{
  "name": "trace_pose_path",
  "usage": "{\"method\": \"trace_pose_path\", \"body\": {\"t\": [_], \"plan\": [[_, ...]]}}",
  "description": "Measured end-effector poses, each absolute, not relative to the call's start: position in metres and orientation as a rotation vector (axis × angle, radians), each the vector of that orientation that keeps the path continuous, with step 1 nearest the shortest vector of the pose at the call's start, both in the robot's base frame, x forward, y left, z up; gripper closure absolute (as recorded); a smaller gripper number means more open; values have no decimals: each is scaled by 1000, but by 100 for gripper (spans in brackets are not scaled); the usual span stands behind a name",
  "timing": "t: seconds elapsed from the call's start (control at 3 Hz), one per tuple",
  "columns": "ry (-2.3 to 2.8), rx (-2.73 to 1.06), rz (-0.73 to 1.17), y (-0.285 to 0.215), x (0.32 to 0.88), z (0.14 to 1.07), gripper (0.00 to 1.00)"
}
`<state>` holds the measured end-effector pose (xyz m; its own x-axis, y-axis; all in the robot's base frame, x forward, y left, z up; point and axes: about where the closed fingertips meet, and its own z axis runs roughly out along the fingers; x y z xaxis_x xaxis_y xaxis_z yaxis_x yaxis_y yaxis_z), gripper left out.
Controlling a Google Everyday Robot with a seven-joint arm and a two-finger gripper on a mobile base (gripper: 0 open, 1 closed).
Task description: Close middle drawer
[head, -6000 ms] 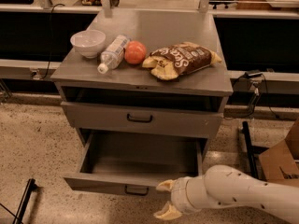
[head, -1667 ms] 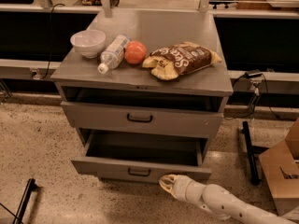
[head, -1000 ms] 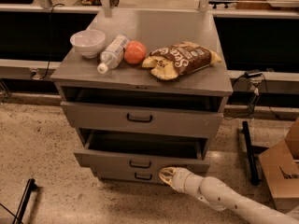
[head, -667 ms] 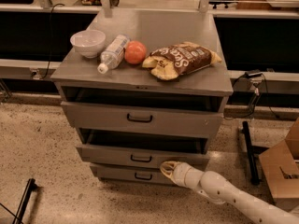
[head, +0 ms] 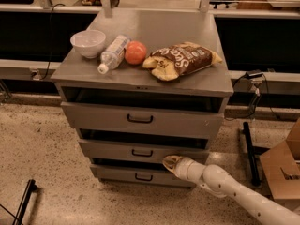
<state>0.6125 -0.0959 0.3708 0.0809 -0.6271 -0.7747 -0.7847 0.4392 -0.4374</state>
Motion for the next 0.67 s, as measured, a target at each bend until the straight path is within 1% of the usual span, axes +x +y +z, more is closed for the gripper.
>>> {"method": "trace_pose_path", "body": {"t": [0.33, 0.67], "plan": [[1614, -1247, 216, -98, 616, 367, 100], [1584, -1256, 289, -91, 593, 364, 100]]}}
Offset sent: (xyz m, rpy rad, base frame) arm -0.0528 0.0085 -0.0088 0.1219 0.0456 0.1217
